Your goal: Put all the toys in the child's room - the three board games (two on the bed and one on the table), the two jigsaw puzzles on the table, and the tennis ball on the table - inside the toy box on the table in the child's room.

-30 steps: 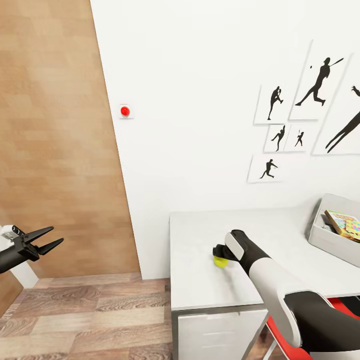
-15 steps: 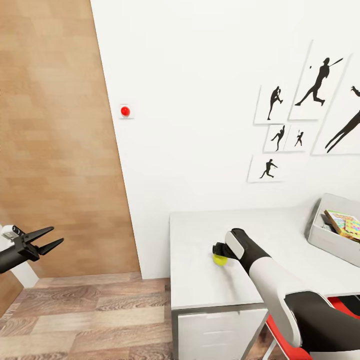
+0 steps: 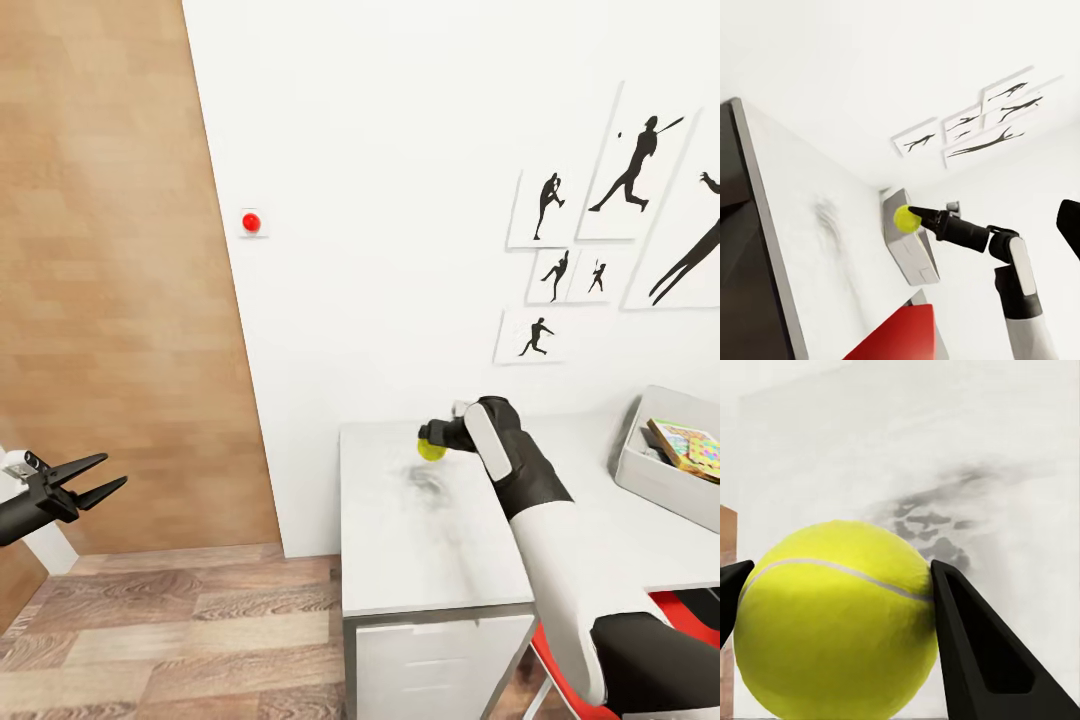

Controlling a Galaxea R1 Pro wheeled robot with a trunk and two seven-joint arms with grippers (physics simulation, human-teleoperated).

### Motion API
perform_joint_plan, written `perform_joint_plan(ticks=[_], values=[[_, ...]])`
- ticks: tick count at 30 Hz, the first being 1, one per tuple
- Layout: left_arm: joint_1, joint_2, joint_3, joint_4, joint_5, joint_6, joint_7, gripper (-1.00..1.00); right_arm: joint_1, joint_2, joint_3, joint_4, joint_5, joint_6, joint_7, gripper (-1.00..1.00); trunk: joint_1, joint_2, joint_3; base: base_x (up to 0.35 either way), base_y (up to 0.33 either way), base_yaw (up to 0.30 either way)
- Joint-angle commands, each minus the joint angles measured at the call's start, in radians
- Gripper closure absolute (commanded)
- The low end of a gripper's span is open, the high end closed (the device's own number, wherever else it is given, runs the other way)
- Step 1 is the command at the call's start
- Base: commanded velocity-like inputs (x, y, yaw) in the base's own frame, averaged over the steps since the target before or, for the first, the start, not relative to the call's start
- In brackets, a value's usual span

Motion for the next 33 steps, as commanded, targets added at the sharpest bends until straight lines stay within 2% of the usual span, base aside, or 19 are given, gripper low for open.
perform_joint_plan(ticks=[1, 8, 12, 19, 26, 30, 33], values=[[-0.001, 0.000, 0.000, 0.000, -0.001, 0.011, -0.004, -1.00, 0.000, 0.000, -0.007, -0.012, -0.014, 0.009, -0.014, 1.00, 0.000, -0.001, -0.001, 0.000, 0.000, 0.000], [-0.001, -0.001, -0.001, 0.000, 0.001, 0.011, -0.004, -1.00, 0.002, 0.001, -0.030, -0.042, -0.015, 0.021, -0.014, 1.00, 0.000, -0.001, 0.000, 0.000, 0.000, -0.070], [-0.001, -0.001, -0.001, 0.000, 0.001, 0.009, -0.004, -1.00, 0.002, 0.000, -0.063, -0.044, -0.014, 0.022, -0.014, 1.00, 0.000, -0.001, 0.002, 0.000, 0.000, -0.133], [-0.001, -0.004, -0.007, -0.002, 0.003, 0.008, -0.004, -1.00, 0.002, -0.001, -0.067, -0.051, -0.013, 0.023, -0.015, 1.00, 0.000, -0.001, 0.002, 0.000, 0.000, -0.026], [-0.001, -0.005, -0.009, -0.004, 0.004, 0.008, -0.006, -1.00, 0.002, -0.001, -0.069, -0.133, -0.016, 0.033, -0.013, 1.00, 0.000, -0.001, -0.002, 0.000, 0.000, -0.149], [-0.001, -0.005, -0.010, -0.009, 0.005, 0.007, -0.006, -1.00, 0.002, -0.029, -0.069, -0.138, -0.018, 0.033, -0.013, 1.00, 0.000, -0.001, -0.004, 0.033, -0.035, -0.257], [-0.001, -0.007, -0.011, -0.029, 0.004, 0.007, -0.006, -1.00, 0.002, -0.056, -0.069, -0.139, -0.038, 0.033, -0.013, 1.00, 0.000, -0.001, -0.006, 0.072, -0.185, -0.263]])
